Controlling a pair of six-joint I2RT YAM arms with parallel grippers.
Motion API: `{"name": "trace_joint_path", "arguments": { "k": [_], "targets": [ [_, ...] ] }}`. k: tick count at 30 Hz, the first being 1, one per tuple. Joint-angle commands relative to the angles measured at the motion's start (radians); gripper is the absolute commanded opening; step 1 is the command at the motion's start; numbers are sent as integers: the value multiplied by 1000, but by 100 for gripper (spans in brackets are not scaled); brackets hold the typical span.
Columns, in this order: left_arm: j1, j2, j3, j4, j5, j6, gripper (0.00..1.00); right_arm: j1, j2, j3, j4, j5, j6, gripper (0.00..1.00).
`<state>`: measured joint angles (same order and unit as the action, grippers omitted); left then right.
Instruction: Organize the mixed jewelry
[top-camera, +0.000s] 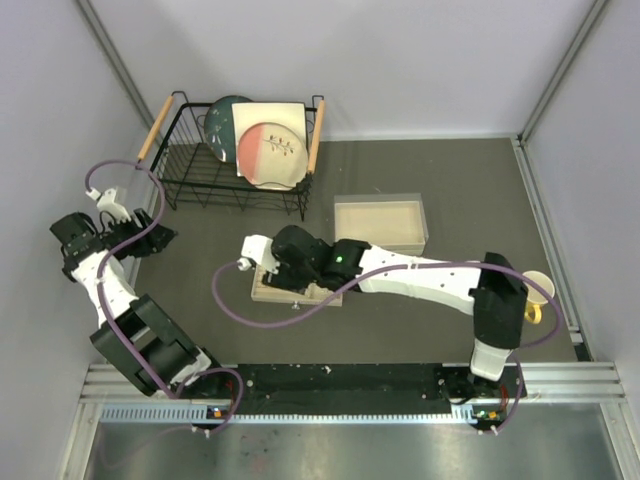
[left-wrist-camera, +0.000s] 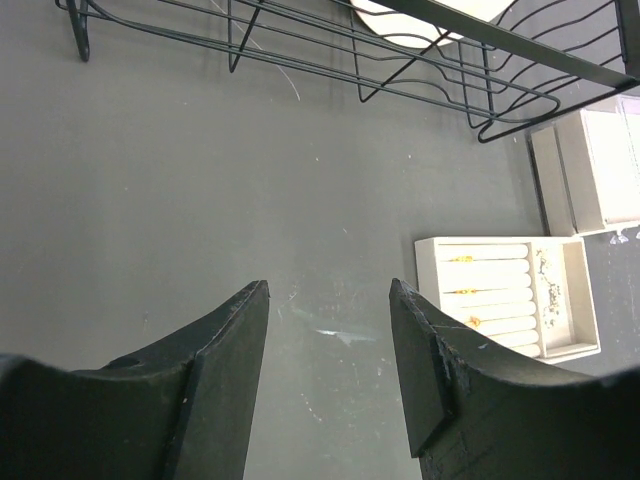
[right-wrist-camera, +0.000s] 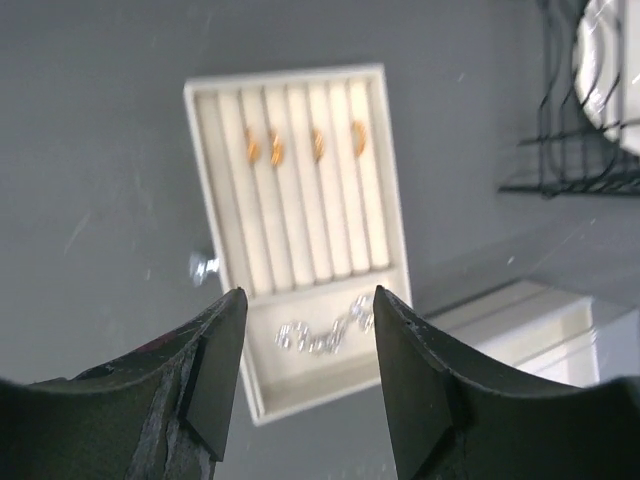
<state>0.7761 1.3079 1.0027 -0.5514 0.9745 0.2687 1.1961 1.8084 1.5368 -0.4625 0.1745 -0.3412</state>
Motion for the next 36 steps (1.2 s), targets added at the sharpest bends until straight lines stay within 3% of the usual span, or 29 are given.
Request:
{"name": "trace_joint_path", "arguments": {
  "k": [1,8,32,36],
  "targets": [
    [8,13,60,-62,61,81,57,7,-73,-122,-93,-61,-18,54],
    [6,34,65,-82,96,89,58,-32,-75,-236,-93,-144,-31,52],
    [6,74,70,-143,105,164,57,-90,129,-127,-45,-216,-96,48],
    [6,83,59,-145,113,165,58,-90,166,-113,-42,-231,-91,40]
  ]
}}
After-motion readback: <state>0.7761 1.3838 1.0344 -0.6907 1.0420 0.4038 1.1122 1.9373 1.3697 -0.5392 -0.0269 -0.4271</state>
